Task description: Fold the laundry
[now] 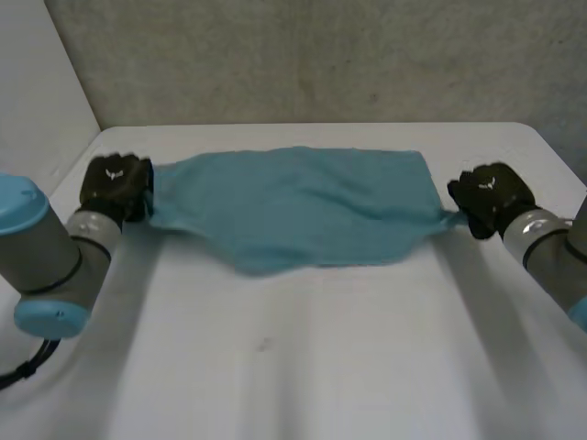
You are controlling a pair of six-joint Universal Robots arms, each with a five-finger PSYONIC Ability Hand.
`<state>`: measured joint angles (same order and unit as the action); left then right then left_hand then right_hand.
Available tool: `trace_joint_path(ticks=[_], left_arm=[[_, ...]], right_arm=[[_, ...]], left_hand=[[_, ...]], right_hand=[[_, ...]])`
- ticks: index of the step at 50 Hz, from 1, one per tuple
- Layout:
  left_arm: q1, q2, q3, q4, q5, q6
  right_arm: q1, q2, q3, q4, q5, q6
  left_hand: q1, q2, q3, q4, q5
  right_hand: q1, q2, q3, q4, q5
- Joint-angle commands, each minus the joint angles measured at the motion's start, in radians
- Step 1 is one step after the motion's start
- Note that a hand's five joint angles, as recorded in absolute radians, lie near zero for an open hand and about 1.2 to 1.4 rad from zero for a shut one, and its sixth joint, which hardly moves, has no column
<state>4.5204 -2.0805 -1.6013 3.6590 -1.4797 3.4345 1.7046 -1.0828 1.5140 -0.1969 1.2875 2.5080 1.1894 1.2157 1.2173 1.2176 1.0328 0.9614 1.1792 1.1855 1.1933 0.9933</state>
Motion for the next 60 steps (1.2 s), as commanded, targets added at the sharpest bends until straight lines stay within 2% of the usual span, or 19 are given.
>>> trace_joint_path(ticks=[1,3,4,5,6,9,11,12,14,18,26,28,31,33,39,43,50,54,60], left_arm=[[0.025,0.104,-0.081,-0.216,-0.004,0.008],[0.045,0.129,-0.094,-0.275,-0.004,0.011],[0.06,0.16,-0.11,-0.34,-0.004,0.014],[0.06,0.16,-0.111,-0.341,-0.004,0.014],[0.075,0.196,-0.126,-0.408,-0.001,0.021],[0.092,0.265,-0.15,-0.538,0.004,0.057],[0.102,0.293,-0.161,-0.594,0.006,0.088],[0.115,0.319,-0.172,-0.643,0.009,0.122],[0.131,0.348,-0.184,-0.686,0.01,0.156],[0.151,0.396,-0.213,-0.752,0.015,0.232],[0.155,0.358,-0.181,-0.715,0.015,0.244],[0.148,0.32,-0.157,-0.686,0.013,0.244],[0.141,0.254,-0.106,-0.616,0.012,0.244],[0.138,0.224,-0.077,-0.582,0.01,0.239],[0.088,0.074,0.065,-0.453,-0.001,0.236],[0.074,-0.038,0.161,-0.386,-0.007,0.242],[0.069,-0.162,0.282,-0.364,-0.027,0.241],[0.069,-0.225,0.339,-0.364,-0.065,0.244],[0.068,-0.257,0.363,-0.359,-0.074,0.246]], right_arm=[[-0.054,-0.104,0.0,0.169,-0.005,-0.014],[-0.088,-0.169,-0.02,0.314,-0.013,-0.056],[-0.088,-0.169,-0.02,0.315,-0.013,-0.057],[-0.109,-0.196,-0.031,0.391,-0.011,-0.093],[-0.129,-0.228,-0.034,0.478,-0.011,-0.141],[-0.151,-0.255,-0.034,0.57,-0.011,-0.206],[-0.209,-0.293,-0.022,0.75,-0.002,-0.355],[-0.209,-0.293,-0.021,0.751,-0.002,-0.356],[-0.258,-0.316,-0.002,0.897,0.001,-0.489],[-0.283,-0.338,0.015,0.964,-0.013,-0.546],[-0.289,-0.321,0.021,0.864,-0.016,-0.535],[-0.28,-0.255,0.0,0.768,-0.007,-0.49],[-0.269,-0.213,-0.023,0.718,-0.007,-0.454],[-0.228,-0.126,-0.086,0.636,-0.007,-0.384],[-0.143,0.064,-0.234,0.502,0.025,-0.29],[-0.114,0.139,-0.299,0.425,0.036,-0.258],[-0.074,0.294,-0.432,0.225,0.05,-0.241],[-0.05,0.358,-0.495,0.185,0.05,-0.232],[-0.028,0.464,-0.613,0.16,0.059,-0.23]], left_hand=[[0.207,0.181,0.179,0.179,0.189],[0.207,0.181,0.179,0.179,0.189],[0.207,0.181,0.179,0.179,0.189],[0.207,0.181,0.179,0.179,0.189],[0.207,0.181,0.179,0.179,0.189],[0.207,0.181,0.179,0.179,0.189],[0.207,0.181,0.179,0.179,0.189],[0.207,0.181,0.179,0.179,0.189],[0.207,0.181,0.179,0.179,0.189],[0.207,0.181,0.179,0.179,0.189],[0.207,0.181,0.179,0.179,0.189],[0.207,0.181,0.179,0.179,0.189],[0.207,0.181,0.179,0.179,0.189],[0.207,0.181,0.179,0.179,0.189],[0.207,0.181,0.179,0.179,0.189],[0.207,0.181,0.179,0.179,0.189],[0.207,0.181,0.179,0.179,0.189],[0.207,0.181,0.179,0.179,0.189],[0.207,0.181,0.179,0.179,0.189]], right_hand=[[0.435,0.217,0.211,0.203,0.228],[0.435,0.217,0.211,0.203,0.228],[0.435,0.217,0.211,0.203,0.228],[0.435,0.217,0.211,0.203,0.228],[0.435,0.217,0.211,0.203,0.228],[0.435,0.217,0.211,0.203,0.228],[0.435,0.217,0.211,0.203,0.228],[0.435,0.217,0.211,0.203,0.228],[0.435,0.217,0.211,0.203,0.228],[0.435,0.217,0.211,0.203,0.228],[0.435,0.217,0.211,0.203,0.228],[0.435,0.217,0.211,0.203,0.228],[0.435,0.217,0.211,0.203,0.228],[0.435,0.217,0.211,0.203,0.228],[0.435,0.217,0.211,0.203,0.228],[0.435,0.217,0.211,0.203,0.228],[0.435,0.217,0.211,0.203,0.228],[0.435,0.217,0.211,0.203,0.228],[0.435,0.217,0.211,0.203,0.228]])
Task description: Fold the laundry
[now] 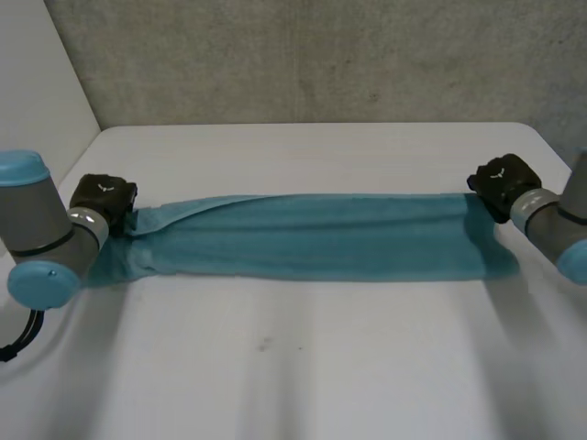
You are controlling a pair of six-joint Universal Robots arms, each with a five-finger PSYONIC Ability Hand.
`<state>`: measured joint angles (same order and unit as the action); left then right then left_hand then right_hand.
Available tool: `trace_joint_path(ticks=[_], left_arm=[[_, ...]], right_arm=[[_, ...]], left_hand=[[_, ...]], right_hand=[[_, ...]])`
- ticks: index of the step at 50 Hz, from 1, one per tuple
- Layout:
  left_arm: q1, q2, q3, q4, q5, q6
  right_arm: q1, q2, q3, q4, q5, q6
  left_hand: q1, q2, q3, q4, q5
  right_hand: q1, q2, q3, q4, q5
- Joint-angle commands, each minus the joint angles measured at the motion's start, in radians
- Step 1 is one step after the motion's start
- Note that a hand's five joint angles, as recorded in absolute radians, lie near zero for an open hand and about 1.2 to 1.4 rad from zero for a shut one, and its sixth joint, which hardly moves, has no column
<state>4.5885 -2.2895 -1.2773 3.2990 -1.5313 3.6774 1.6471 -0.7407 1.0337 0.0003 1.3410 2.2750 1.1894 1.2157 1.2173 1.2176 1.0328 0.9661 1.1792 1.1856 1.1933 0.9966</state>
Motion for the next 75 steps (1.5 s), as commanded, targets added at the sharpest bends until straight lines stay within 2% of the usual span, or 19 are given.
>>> trace_joint_path(ticks=[1,3,4,5,6,7,8,9,10,11,14,18,23,32,36,44,52,61,75], left_arm=[[0.0,-0.054,0.045,0.008,-0.023,0.003],[0.0,-0.058,0.05,0.022,-0.026,0.003],[-0.002,-0.058,0.05,0.036,-0.026,0.003],[-0.005,-0.058,0.049,0.05,-0.026,0.003],[-0.005,-0.058,0.049,0.05,-0.026,0.003],[-0.011,-0.056,0.047,0.06,-0.024,0.003],[-0.011,-0.056,0.047,0.06,-0.024,0.003],[-0.022,-0.053,0.047,0.068,-0.024,0.004],[-0.034,-0.05,0.047,0.074,-0.021,0.006],[-0.034,-0.05,0.047,0.074,-0.021,0.006],[-0.056,-0.025,0.045,0.086,-0.02,0.006],[-0.06,0.045,0.038,0.108,-0.021,0.004],[-0.059,0.125,0.01,0.116,-0.026,0.0],[-0.057,0.26,-0.117,0.11,-0.023,-0.007],[-0.059,0.274,-0.166,0.103,-0.021,-0.005],[-0.056,0.254,-0.237,0.12,-0.012,-0.002],[-0.04,0.105,-0.117,0.154,-0.012,0.006],[-0.005,-0.011,0.001,0.163,-0.012,0.007],[0.023,-0.024,0.007,0.162,-0.015,0.009]], right_arm=[[0.036,0.144,-0.155,-0.04,0.007,0.003],[0.04,0.165,-0.176,-0.04,0.009,0.0],[0.04,0.165,-0.176,-0.04,0.009,0.0],[0.045,0.185,-0.194,-0.042,0.016,0.0],[0.049,0.201,-0.208,-0.042,0.029,0.003],[0.049,0.201,-0.208,-0.042,0.029,0.003],[0.057,0.207,-0.216,-0.042,0.052,0.006],[0.065,0.207,-0.221,-0.042,0.085,0.014],[0.065,0.207,-0.221,-0.042,0.086,0.014],[0.069,0.204,-0.222,-0.048,0.12,0.03],[0.069,0.19,-0.216,-0.083,0.151,0.095],[0.068,0.126,-0.187,-0.111,0.15,0.178],[0.059,-0.022,-0.103,-0.123,0.142,0.265],[0.04,-0.232,0.069,-0.105,0.07,0.288],[-0.004,-0.314,0.184,-0.04,0.029,0.293],[-0.07,-0.339,0.305,0.142,-0.048,0.331],[-0.115,-0.333,0.426,0.097,-0.144,0.342],[-0.132,-0.309,0.494,-0.045,-0.152,0.336],[-0.133,-0.235,0.477,-0.06,-0.148,0.322]], left_hand=[[0.207,0.181,0.179,0.179,0.189],[0.19,0.163,0.162,0.161,0.172],[0.021,-0.005,-0.007,-0.007,0.003],[-0.274,-0.3,-0.302,-0.302,-0.292],[-0.277,-0.303,-0.305,-0.305,-0.295],[-0.617,-0.644,-0.645,-0.645,-0.635],[-0.621,-0.647,-0.649,-0.649,-0.639],[-0.99,-1.016,-1.018,-1.018,-1.008],[-1.011,-1.037,-1.039,-1.039,-1.029],[-1.011,-1.037,-1.039,-1.039,-1.029],[-1.015,-1.041,-1.043,-1.043,-1.033],[-1.015,-1.041,-1.043,-1.043,-1.033],[-1.015,-1.041,-1.043,-1.043,-1.033],[-1.008,-1.035,-1.036,-1.036,-1.026],[-0.996,-1.023,-1.024,-1.025,-1.014],[-0.905,-0.932,-0.933,-0.934,-0.923],[-0.9,-0.926,-0.927,-0.928,-0.918],[-0.9,-0.926,-0.927,-0.928,-0.918],[-0.946,-0.973,-0.974,-0.975,-0.964]], right_hand=[[0.43,0.217,0.211,0.203,0.225],[0.43,0.217,0.211,0.203,0.225],[0.43,0.217,0.211,0.203,0.225],[0.43,0.217,0.211,0.203,0.225],[0.373,0.16,0.154,0.146,0.168],[0.372,0.159,0.153,0.145,0.167],[-0.206,-0.419,-0.425,-0.433,-0.411],[-0.683,-0.896,-0.902,-0.91,-0.888],[-0.687,-0.9,-0.907,-0.915,-0.892],[-0.792,-1.005,-1.011,-1.019,-0.997],[-0.792,-1.005,-1.011,-1.019,-0.997],[-0.792,-1.005,-1.011,-1.019,-0.997],[-0.792,-1.005,-1.011,-1.019,-0.997],[-0.792,-1.005,-1.011,-1.019,-0.997],[-0.792,-1.005,-1.011,-1.019,-0.997],[-0.676,-0.889,-0.895,-0.903,-0.881],[-0.318,-0.531,-0.537,-0.545,-0.523],[-0.312,-0.525,-0.531,-0.539,-0.517],[-0.309,-0.522,-0.528,-0.536,-0.514]])
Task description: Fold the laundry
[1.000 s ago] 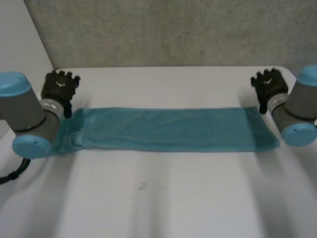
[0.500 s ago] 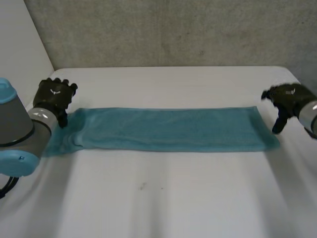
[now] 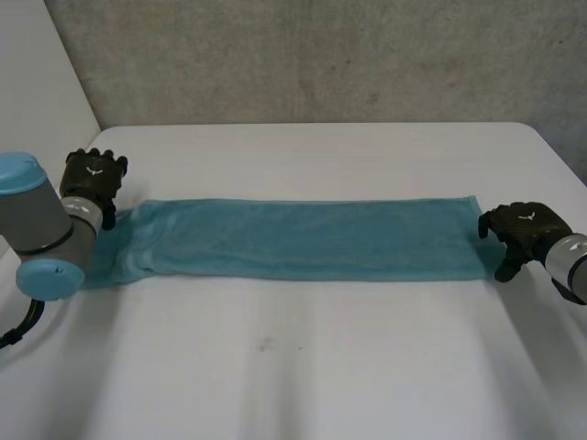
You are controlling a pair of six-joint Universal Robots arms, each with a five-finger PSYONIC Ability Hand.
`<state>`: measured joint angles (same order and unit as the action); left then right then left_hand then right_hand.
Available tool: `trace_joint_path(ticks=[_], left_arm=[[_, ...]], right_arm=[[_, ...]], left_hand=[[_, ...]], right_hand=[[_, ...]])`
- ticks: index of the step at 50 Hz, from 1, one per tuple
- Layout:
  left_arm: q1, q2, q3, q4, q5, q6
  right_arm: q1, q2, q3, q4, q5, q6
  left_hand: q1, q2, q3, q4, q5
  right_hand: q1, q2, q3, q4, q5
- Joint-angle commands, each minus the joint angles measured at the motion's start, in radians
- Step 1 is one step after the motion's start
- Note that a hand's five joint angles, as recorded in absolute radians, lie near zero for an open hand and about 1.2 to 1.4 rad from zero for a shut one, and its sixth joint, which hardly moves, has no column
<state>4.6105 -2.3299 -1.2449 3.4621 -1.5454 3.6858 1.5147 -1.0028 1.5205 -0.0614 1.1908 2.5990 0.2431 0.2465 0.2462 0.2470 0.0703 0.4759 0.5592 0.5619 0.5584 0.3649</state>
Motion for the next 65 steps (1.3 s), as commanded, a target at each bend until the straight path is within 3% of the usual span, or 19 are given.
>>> trace_joint_path(ticks=[1,8,15,25,35,42,44,49,50,52,55,57,58,60,63,65], left_arm=[[0.001,0.017,-0.025,-0.001,-0.001,0.0],[0.001,0.069,-0.077,0.0,-0.005,-0.001],[-0.002,0.112,-0.119,-0.001,-0.005,-0.001],[-0.004,0.191,-0.168,-0.006,-0.009,-0.006],[0.001,0.277,-0.228,-0.009,-0.004,-0.012],[0.001,0.323,-0.266,-0.011,-0.001,-0.013],[-0.001,0.326,-0.271,-0.011,-0.002,-0.013],[-0.012,0.34,-0.28,-0.012,-0.002,-0.015],[-0.013,0.349,-0.286,-0.012,-0.002,-0.015],[-0.015,0.36,-0.292,-0.012,-0.004,-0.016],[-0.016,0.374,-0.304,-0.012,-0.004,-0.016],[-0.016,0.382,-0.309,-0.012,-0.005,-0.016],[-0.016,0.389,-0.314,-0.012,-0.005,-0.018],[-0.016,0.397,-0.318,-0.012,-0.005,-0.018],[-0.016,0.406,-0.329,-0.012,-0.005,-0.018],[-0.016,0.411,-0.335,-0.012,-0.005,-0.018]], right_arm=[[-0.001,0.036,-0.011,0.002,0.0,-0.002],[-0.001,0.056,-0.028,-0.002,0.001,-0.011],[-0.002,0.107,-0.06,-0.017,0.01,-0.069],[-0.076,0.135,-0.1,-0.02,0.067,-0.102],[-0.295,0.029,-0.157,-0.006,0.087,-0.216],[-0.286,-0.013,-0.22,0.011,0.093,-0.244],[-0.251,-0.031,-0.237,0.011,0.098,-0.232],[0.005,-0.046,-0.318,0.008,0.095,-0.122],[0.005,-0.046,-0.318,0.008,0.095,-0.122],[0.163,-0.046,-0.354,-0.001,0.086,-0.091],[0.242,-0.045,-0.376,-0.011,0.082,-0.088],[0.4,-0.019,-0.422,-0.058,0.081,-0.086],[0.401,-0.019,-0.422,-0.058,0.081,-0.086],[0.542,0.044,-0.466,-0.121,0.076,-0.086],[0.614,0.076,-0.491,-0.146,0.07,-0.083],[0.727,0.139,-0.528,-0.17,0.032,-0.083]], left_hand=[[0.0,-0.004,-0.003,-0.004,-0.002],[0.0,-0.004,-0.003,-0.004,-0.002],[0.0,-0.004,-0.003,-0.004,-0.002],[-0.006,-0.009,-0.009,-0.01,-0.008],[-0.033,-0.036,-0.036,-0.036,-0.034],[-0.035,-0.039,-0.039,-0.039,-0.037],[-0.035,-0.039,-0.039,-0.039,-0.037],[-0.035,-0.039,-0.039,-0.039,-0.037],[-0.038,-0.042,-0.042,-0.042,-0.04],[-0.038,-0.042,-0.042,-0.042,-0.04],[-0.038,-0.042,-0.042,-0.042,-0.04],[-0.038,-0.042,-0.042,-0.042,-0.04],[-0.038,-0.042,-0.042,-0.042,-0.04],[-0.038,-0.042,-0.042,-0.042,-0.04],[-0.041,-0.045,-0.044,-0.045,-0.043],[-0.041,-0.045,-0.044,-0.045,-0.043]], right_hand=[[0.187,0.104,0.101,0.105,0.124],[0.408,0.324,0.322,0.325,0.344],[0.919,0.836,0.833,0.837,0.855],[0.92,0.837,0.834,0.838,0.857],[0.92,0.837,0.834,0.838,0.857],[0.92,0.837,0.834,0.838,0.857],[0.92,0.837,0.834,0.838,0.857],[0.92,0.837,0.834,0.838,0.857],[0.92,0.837,0.834,0.838,0.857],[0.92,0.837,0.834,0.838,0.857],[0.92,0.837,0.834,0.838,0.857],[0.92,0.837,0.834,0.838,0.857],[0.92,0.837,0.834,0.838,0.857],[0.92,0.837,0.834,0.838,0.857],[0.92,0.837,0.834,0.838,0.857],[0.92,0.837,0.834,0.838,0.857]])
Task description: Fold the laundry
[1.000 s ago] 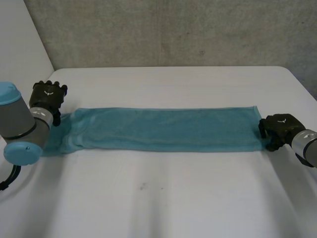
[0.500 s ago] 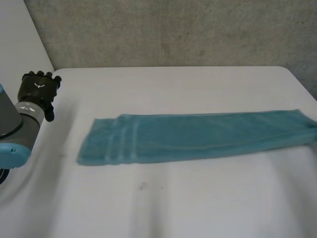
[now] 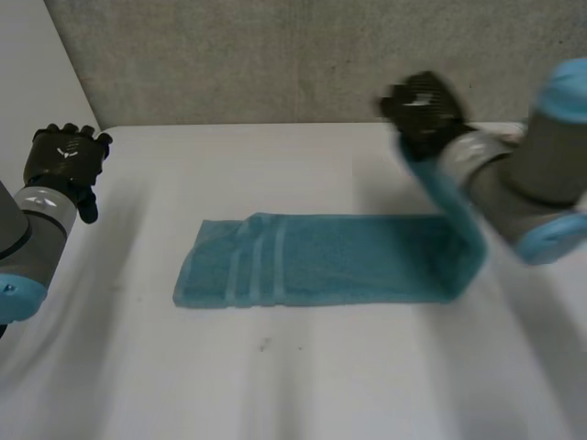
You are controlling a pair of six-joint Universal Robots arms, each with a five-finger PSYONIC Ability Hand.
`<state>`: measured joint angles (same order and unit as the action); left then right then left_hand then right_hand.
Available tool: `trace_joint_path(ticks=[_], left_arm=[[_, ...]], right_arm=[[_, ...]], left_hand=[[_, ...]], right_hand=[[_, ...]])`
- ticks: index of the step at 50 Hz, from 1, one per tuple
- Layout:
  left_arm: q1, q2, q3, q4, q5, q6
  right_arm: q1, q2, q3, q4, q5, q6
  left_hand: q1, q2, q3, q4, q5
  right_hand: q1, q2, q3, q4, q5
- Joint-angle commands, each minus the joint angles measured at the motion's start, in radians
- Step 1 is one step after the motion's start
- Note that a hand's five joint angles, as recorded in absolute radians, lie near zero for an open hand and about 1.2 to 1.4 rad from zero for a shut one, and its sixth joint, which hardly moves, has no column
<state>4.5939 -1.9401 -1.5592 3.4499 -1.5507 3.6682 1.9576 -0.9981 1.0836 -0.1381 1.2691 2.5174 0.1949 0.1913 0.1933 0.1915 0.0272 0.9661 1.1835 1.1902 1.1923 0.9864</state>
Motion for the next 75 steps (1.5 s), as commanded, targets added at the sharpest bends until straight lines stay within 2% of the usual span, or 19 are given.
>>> trace_joint_path(ticks=[1,5,13,14,15,16,17,18,22,24,30,41,47,55,57,58,60,69,75], left_arm=[[0.002,0.024,-0.027,0.0,0.001,0.0],[0.002,0.027,-0.039,0.0,0.001,0.0],[-0.009,0.027,-0.068,0.0,0.003,0.0],[-0.015,0.027,-0.068,0.0,0.003,-0.002],[-0.021,0.027,-0.067,0.002,0.003,-0.002],[-0.021,0.027,-0.067,0.002,0.003,-0.002],[-0.03,0.027,-0.064,0.005,0.004,-0.002],[-0.03,0.027,-0.064,0.005,0.004,-0.002],[-0.078,0.024,-0.041,0.011,0.003,-0.005],[-0.101,0.023,-0.028,0.012,0.003,-0.008],[-0.211,0.01,0.028,0.012,0.003,-0.075],[-0.366,-0.16,0.123,0.008,0.003,-0.18],[-0.371,-0.236,0.151,0.006,-0.003,-0.178],[-0.371,-0.243,0.137,0.002,-0.006,-0.18],[-0.371,-0.237,0.131,0.0,-0.008,-0.18],[-0.369,-0.229,0.122,-0.001,-0.008,-0.18],[-0.365,-0.217,0.113,-0.001,-0.008,-0.18],[-0.343,-0.096,0.015,-0.003,-0.008,-0.18],[-0.311,0.002,-0.053,-0.003,-0.017,-0.18]], right_arm=[[0.285,0.134,-0.091,-0.094,-0.047,-0.002],[0.395,0.258,-0.126,-0.1,-0.117,-0.002],[0.466,0.426,-0.2,-0.051,-0.102,-0.012],[0.466,0.426,-0.224,-0.045,-0.07,-0.011],[0.466,0.426,-0.225,-0.044,-0.07,-0.011],[0.465,0.42,-0.244,-0.038,-0.021,-0.009],[0.465,0.42,-0.245,-0.038,-0.02,-0.009],[0.46,0.408,-0.263,-0.035,0.036,-0.006],[0.432,0.302,-0.249,-0.032,0.153,0.024],[0.41,0.255,-0.219,-0.031,0.162,0.055],[0.287,0.066,-0.007,-0.022,0.165,0.197],[0.041,-0.059,0.329,0.097,0.132,0.311],[-0.037,-0.059,0.421,0.087,0.055,0.314],[-0.102,-0.053,0.516,0.005,0.003,0.313],[-0.123,-0.05,0.527,-0.008,0.003,0.308],[-0.123,-0.05,0.527,-0.008,0.003,0.308],[-0.146,-0.048,0.526,-0.017,0.003,0.308],[-0.141,-0.079,0.401,-0.028,0.015,0.251],[0.06,-0.059,0.137,0.061,0.006,0.235]], left_hand=[[0.007,0.01,0.008,0.01,0.0],[0.007,0.01,0.008,0.01,0.0],[0.004,0.008,0.006,0.007,-0.003],[0.004,0.008,0.006,0.007,-0.003],[0.001,0.005,0.003,0.004,-0.006],[0.001,0.005,0.003,0.004,-0.006],[0.001,0.005,0.003,0.004,-0.006],[0.001,0.005,0.003,0.004,-0.006],[0.001,0.005,0.003,0.004,-0.006],[0.001,0.005,0.003,0.004,-0.006],[-0.005,-0.001,-0.003,-0.001,-0.012],[0.004,0.008,0.006,0.007,-0.003],[0.007,0.01,0.008,0.01,0.0],[0.007,0.01,0.008,0.01,0.0],[0.007,0.01,0.008,0.01,0.0],[0.007,0.01,0.008,0.01,0.0],[0.007,0.01,0.008,0.01,0.0],[0.001,0.005,0.003,0.004,-0.006],[-0.002,0.002,0.0,0.001,-0.009]], right_hand=[[0.43,0.213,0.206,0.204,0.235],[0.43,0.213,0.206,0.204,0.235],[0.43,0.213,0.206,0.204,0.235],[0.1,-0.118,-0.124,-0.126,-0.095],[0.097,-0.121,-0.128,-0.13,-0.098],[-0.403,-0.621,-0.628,-0.63,-0.598],[-0.408,-0.626,-0.633,-0.635,-0.603],[-0.792,-1.009,-1.016,-1.018,-0.986],[-0.792,-1.009,-1.016,-1.018,-0.986],[-0.792,-1.009,-1.016,-1.018,-0.986],[-0.792,-1.009,-1.016,-1.018,-0.986],[-0.792,-1.009,-1.016,-1.018,-0.986],[-0.723,-0.94,-0.947,-0.949,-0.917],[-0.315,-0.532,-0.539,-0.541,-0.509],[0.03,-0.187,-0.194,-0.196,-0.165],[0.032,-0.186,-0.192,-0.194,-0.163],[0.429,0.212,0.205,0.203,0.234],[0.43,0.213,0.206,0.204,0.235],[0.43,0.213,0.206,0.204,0.235]])
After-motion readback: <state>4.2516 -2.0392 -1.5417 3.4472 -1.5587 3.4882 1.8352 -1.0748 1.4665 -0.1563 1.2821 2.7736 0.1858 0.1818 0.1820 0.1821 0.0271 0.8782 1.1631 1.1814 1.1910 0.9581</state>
